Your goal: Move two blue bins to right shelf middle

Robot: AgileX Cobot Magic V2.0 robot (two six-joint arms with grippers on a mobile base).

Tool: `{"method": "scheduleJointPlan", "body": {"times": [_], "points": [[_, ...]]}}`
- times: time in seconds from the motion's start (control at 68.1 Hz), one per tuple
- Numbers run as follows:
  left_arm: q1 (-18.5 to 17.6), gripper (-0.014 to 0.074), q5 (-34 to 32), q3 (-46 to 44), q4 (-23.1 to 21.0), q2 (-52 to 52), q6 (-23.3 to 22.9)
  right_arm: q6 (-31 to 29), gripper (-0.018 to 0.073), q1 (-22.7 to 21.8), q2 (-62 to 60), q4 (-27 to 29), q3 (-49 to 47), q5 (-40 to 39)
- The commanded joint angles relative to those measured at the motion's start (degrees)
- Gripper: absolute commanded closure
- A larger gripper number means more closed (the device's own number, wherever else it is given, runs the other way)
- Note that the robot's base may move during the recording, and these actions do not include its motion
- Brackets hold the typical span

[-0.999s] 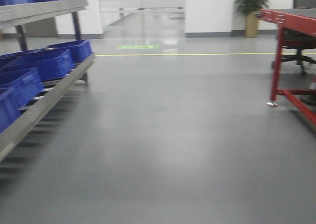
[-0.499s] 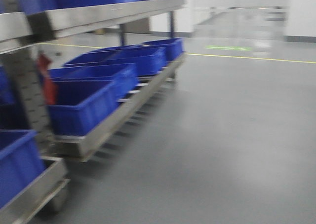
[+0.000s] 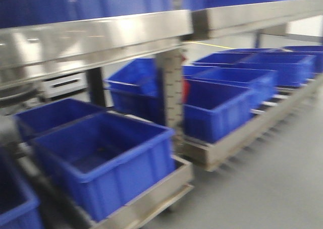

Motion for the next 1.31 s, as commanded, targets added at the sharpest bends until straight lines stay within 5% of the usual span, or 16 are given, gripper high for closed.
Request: {"method": "scheduleJointPlan", "body": {"times": [0.0,1.292], "points": [[0.37,0.0707,2.27,-0.12,5.77,-0.87,0.37,-0.61,0.0724,-0.54,-1.09,-3.94,-0.74,-0.88],[0.37,0.0707,2.27,-0.12,6.0,-0.87,0.37,-0.61,0.0724,-0.54,-1.09,-3.94,-0.74,-1.65]]}}
